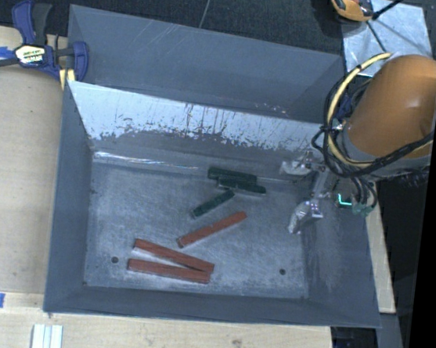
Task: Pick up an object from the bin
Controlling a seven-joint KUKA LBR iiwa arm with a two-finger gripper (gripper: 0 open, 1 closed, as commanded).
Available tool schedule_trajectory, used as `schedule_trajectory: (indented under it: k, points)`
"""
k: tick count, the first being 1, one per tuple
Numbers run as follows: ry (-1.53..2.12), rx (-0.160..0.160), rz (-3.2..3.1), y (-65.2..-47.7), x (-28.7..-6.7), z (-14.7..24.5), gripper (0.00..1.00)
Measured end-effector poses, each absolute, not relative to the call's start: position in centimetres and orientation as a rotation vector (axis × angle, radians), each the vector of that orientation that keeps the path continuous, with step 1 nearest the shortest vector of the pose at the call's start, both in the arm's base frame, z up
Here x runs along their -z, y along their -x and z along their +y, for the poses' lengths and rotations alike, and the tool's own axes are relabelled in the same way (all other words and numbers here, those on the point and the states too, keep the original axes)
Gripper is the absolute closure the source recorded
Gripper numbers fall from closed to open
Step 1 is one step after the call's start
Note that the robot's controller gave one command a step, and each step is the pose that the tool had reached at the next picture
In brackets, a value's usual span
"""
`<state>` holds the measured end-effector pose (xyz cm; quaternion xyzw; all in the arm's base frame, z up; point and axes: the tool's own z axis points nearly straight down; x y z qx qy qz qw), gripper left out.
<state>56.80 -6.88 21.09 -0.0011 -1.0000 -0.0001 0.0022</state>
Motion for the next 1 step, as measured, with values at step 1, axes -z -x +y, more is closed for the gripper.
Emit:
schedule_trajectory:
  k: [1]
  points:
    - [0.001,-0.001,-3.145,-56.97,-21.53,-6.86,0.00]
